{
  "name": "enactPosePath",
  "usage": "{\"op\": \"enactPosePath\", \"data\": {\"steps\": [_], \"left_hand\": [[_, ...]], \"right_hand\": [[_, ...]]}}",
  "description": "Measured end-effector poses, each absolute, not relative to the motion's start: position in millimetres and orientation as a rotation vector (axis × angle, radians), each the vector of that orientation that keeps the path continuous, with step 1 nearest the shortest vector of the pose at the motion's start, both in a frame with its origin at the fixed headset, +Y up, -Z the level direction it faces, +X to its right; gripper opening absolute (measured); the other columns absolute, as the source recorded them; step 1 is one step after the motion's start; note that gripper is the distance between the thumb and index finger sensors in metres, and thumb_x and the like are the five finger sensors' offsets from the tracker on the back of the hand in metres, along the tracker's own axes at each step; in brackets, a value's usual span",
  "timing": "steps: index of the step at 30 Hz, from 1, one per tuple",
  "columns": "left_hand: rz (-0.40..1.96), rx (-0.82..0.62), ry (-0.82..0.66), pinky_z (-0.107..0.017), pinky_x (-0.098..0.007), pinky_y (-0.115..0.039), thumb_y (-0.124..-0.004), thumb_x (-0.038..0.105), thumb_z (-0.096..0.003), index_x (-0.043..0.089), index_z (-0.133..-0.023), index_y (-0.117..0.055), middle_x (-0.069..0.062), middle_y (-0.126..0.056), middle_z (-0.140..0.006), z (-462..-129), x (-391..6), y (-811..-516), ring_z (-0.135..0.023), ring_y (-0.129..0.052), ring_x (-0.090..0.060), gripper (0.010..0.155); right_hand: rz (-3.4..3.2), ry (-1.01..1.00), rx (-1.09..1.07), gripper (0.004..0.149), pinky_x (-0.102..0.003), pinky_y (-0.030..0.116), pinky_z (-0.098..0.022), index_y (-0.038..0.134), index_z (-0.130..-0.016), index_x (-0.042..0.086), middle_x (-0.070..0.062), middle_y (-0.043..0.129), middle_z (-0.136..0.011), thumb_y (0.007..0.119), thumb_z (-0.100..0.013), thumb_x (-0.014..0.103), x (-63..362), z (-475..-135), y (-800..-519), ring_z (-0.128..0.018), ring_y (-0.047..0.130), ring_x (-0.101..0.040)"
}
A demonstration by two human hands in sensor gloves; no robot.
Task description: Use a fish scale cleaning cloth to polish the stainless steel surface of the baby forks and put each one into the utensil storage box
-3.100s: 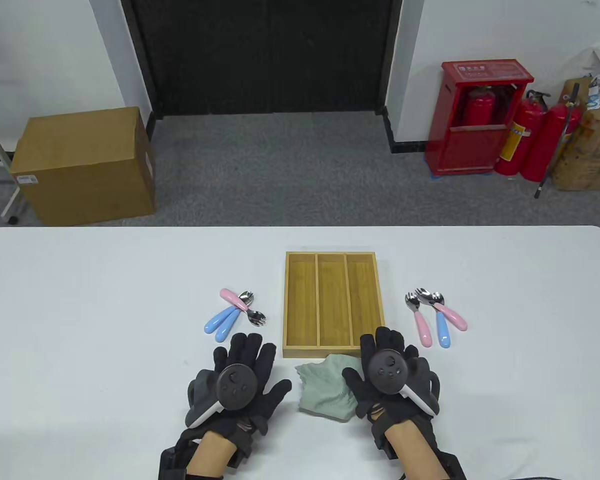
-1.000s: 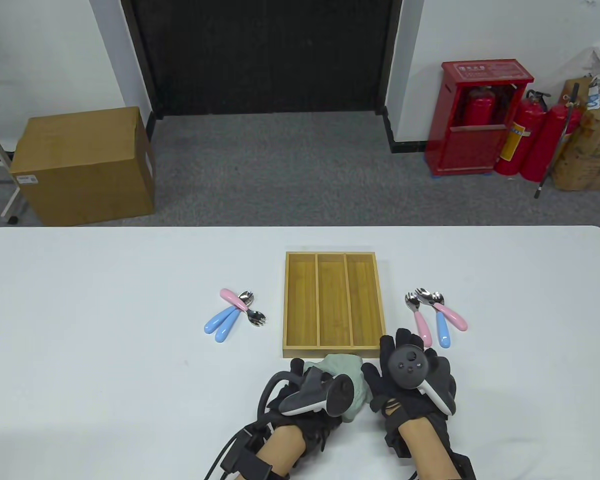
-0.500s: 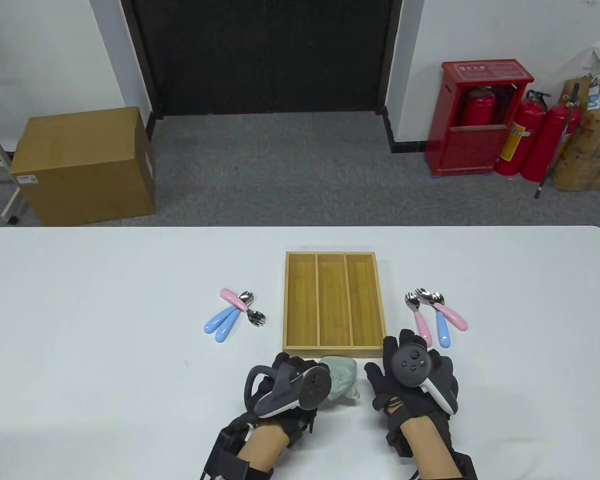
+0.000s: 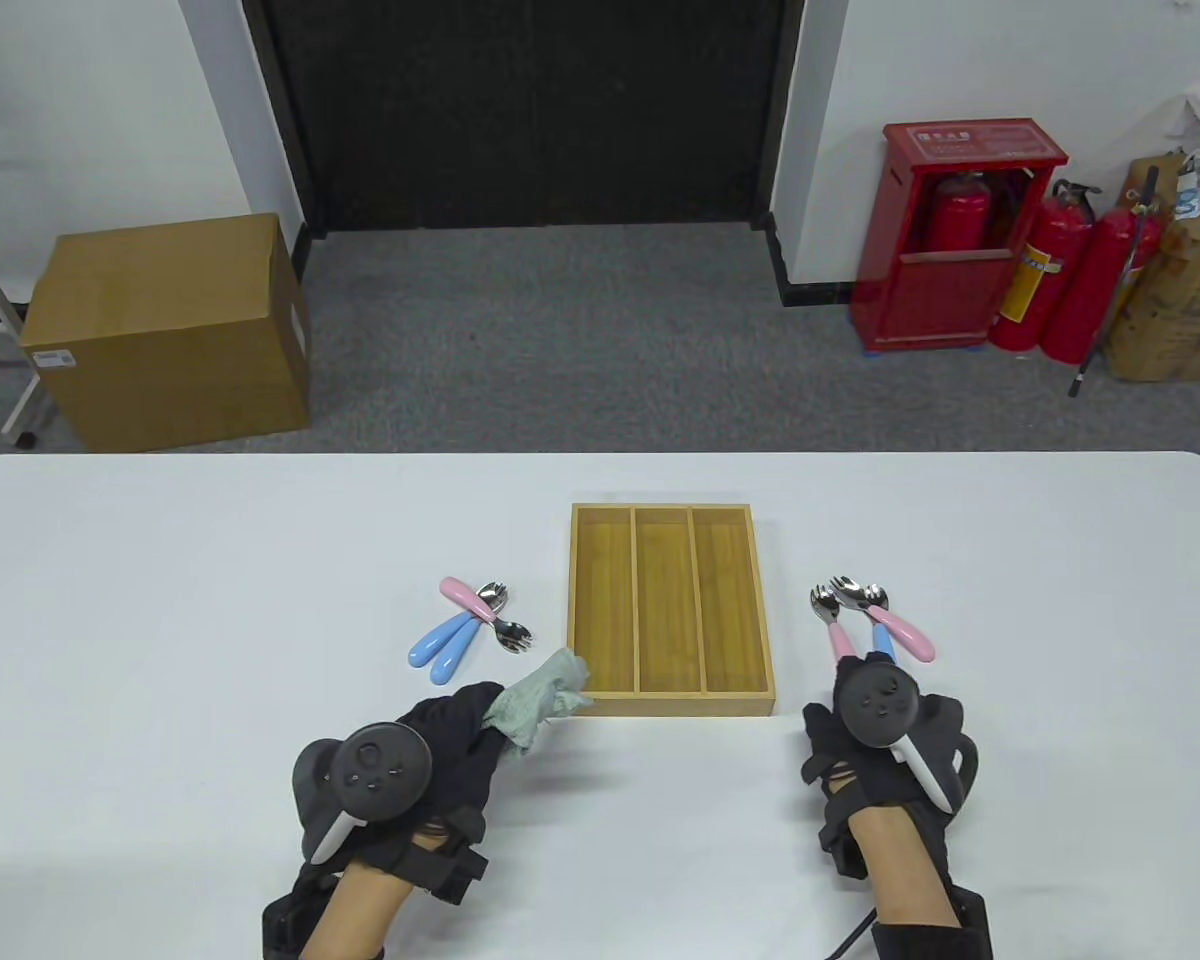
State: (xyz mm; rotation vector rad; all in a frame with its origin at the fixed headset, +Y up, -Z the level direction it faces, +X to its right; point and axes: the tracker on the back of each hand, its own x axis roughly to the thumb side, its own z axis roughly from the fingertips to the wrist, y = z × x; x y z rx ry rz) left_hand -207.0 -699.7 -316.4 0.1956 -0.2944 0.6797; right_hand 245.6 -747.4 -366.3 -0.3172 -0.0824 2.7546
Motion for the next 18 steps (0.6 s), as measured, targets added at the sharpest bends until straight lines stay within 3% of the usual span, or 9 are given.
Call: {"op": "enactPosePath", "data": {"steps": [5, 9, 18], "left_hand": [[0.765, 0.194, -0.255, -0.064, -0.061, -0.066, -0.076, 0.040, -0.0508, 0.020, -0.092, -0.072, -0.007, -0.090, -0.090, -319.7, -227.9, -705.6, -0.081, -0.095, -0.032, 0.046], [0.788, 0.182, -0.251, -0.064, -0.061, -0.066, -0.076, 0.041, -0.0511, 0.021, -0.093, -0.072, -0.007, -0.090, -0.091, -317.7, -228.8, -711.5, -0.082, -0.094, -0.033, 0.046], [0.810, 0.166, -0.263, -0.063, -0.061, -0.067, -0.076, 0.040, -0.0514, 0.021, -0.093, -0.072, -0.009, -0.090, -0.091, -317.0, -226.3, -715.2, -0.082, -0.095, -0.035, 0.046]], "right_hand": [[2.670, -0.114, -0.570, 0.062, -0.067, 0.034, -0.066, 0.061, -0.097, 0.012, -0.020, 0.040, -0.108, 0.083, -0.043, 0.034, 286.6, -385.1, -737.3, -0.094, 0.042, -0.050], [2.529, -0.019, -0.797, 0.056, -0.066, 0.015, -0.069, 0.063, -0.099, 0.023, -0.015, 0.027, -0.112, 0.080, -0.046, 0.032, 313.4, -398.3, -743.4, -0.100, 0.024, -0.046], [2.338, 0.085, -0.862, 0.057, -0.066, 0.006, -0.069, 0.058, -0.101, 0.034, -0.010, 0.013, -0.113, 0.078, -0.048, 0.031, 325.6, -429.6, -768.4, -0.103, 0.011, -0.041]]}}
